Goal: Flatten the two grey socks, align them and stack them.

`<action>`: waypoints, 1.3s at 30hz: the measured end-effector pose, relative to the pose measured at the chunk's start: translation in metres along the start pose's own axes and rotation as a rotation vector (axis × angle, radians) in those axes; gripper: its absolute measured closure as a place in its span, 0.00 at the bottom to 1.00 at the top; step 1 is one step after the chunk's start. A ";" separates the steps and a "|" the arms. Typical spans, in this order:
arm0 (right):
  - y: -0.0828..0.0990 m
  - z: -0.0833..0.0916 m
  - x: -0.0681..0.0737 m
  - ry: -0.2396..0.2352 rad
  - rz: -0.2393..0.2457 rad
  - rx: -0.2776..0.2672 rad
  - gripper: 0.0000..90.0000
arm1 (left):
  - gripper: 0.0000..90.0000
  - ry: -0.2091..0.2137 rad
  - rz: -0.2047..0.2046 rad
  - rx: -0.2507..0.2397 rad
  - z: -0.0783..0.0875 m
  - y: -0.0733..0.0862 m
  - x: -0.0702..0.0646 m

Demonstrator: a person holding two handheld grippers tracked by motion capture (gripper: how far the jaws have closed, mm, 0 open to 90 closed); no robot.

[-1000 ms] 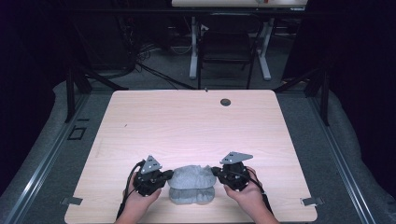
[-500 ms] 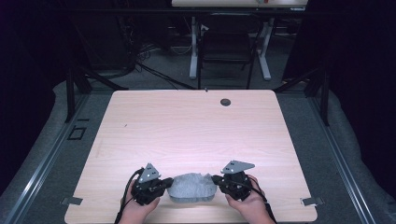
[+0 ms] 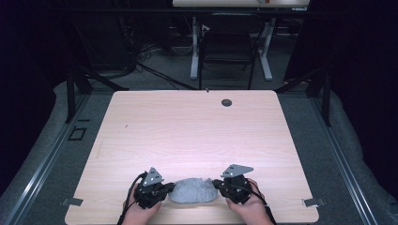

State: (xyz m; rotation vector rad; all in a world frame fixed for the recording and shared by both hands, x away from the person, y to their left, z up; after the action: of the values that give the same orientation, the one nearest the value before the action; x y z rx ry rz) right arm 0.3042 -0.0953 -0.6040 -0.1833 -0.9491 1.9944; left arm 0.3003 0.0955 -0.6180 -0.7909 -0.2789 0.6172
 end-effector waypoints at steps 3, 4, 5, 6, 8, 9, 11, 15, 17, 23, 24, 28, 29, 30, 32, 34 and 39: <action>0.001 -0.002 -0.001 0.001 -0.004 0.004 0.97 | 0.97 0.000 -0.001 0.006 -0.002 0.002 -0.001; 0.002 -0.004 -0.002 0.001 -0.009 0.006 0.97 | 0.97 -0.003 -0.016 0.016 -0.003 0.004 0.000; 0.003 -0.004 -0.003 0.004 -0.004 0.012 0.97 | 0.97 0.001 -0.001 0.014 -0.005 0.004 -0.001; 0.003 -0.004 -0.003 0.004 -0.004 0.012 0.97 | 0.97 0.001 -0.001 0.014 -0.005 0.004 -0.001; 0.004 -0.007 -0.004 0.004 -0.013 0.010 0.97 | 0.97 -0.001 -0.010 0.023 -0.006 0.006 0.000; 0.005 -0.007 -0.004 0.006 -0.011 0.017 0.97 | 0.97 -0.003 -0.003 0.022 -0.007 0.006 0.000; 0.005 -0.008 -0.004 0.007 -0.012 0.021 0.97 | 0.97 -0.003 -0.005 0.025 -0.008 0.007 0.001; 0.009 -0.012 -0.007 0.010 -0.011 0.040 0.97 | 0.97 -0.002 0.006 0.024 -0.010 0.009 0.001; 0.010 -0.012 -0.007 0.015 -0.011 0.047 0.96 | 0.96 0.000 0.009 0.022 -0.010 0.009 0.001; 0.003 -0.004 -0.004 -0.004 -0.030 -0.008 0.90 | 0.89 0.010 0.001 -0.045 0.003 -0.005 0.001; 0.003 -0.004 -0.004 -0.004 -0.030 -0.008 0.90 | 0.88 0.010 0.001 -0.045 0.003 -0.005 0.001; -0.002 0.000 0.005 -0.027 -0.006 -0.043 0.87 | 0.85 0.020 -0.005 -0.078 0.009 -0.013 -0.003; -0.002 0.000 0.008 -0.032 0.006 -0.038 0.87 | 0.85 0.026 -0.017 -0.073 0.009 -0.014 -0.005; -0.002 -0.002 0.011 -0.036 0.015 -0.038 0.85 | 0.84 0.026 -0.017 -0.073 0.009 -0.014 -0.005; 0.000 -0.005 0.014 -0.033 0.048 -0.022 0.82 | 0.81 0.031 -0.022 -0.068 0.007 -0.013 -0.009; 0.002 -0.010 0.016 -0.025 0.064 -0.016 0.78 | 0.77 0.038 -0.027 -0.050 0.001 -0.010 -0.012; 0.007 -0.018 0.016 -0.020 0.078 0.011 0.73 | 0.68 0.040 -0.051 -0.024 -0.004 -0.004 -0.013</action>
State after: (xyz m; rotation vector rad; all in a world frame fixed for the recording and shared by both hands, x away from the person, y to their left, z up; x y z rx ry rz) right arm 0.2981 -0.0751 -0.6181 -0.1971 -0.9571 2.0757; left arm 0.2934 0.0826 -0.6179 -0.8162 -0.2694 0.5509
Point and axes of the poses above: each handheld gripper's, and its own axes: z roughly backward along the jaws, y roughly out of its underside, x roughly to its left, the point moved 9 cm from there along -z, roughly forward along the jaws, and after that the axes turned 10 degrees about -z, right-handed, at the moved point
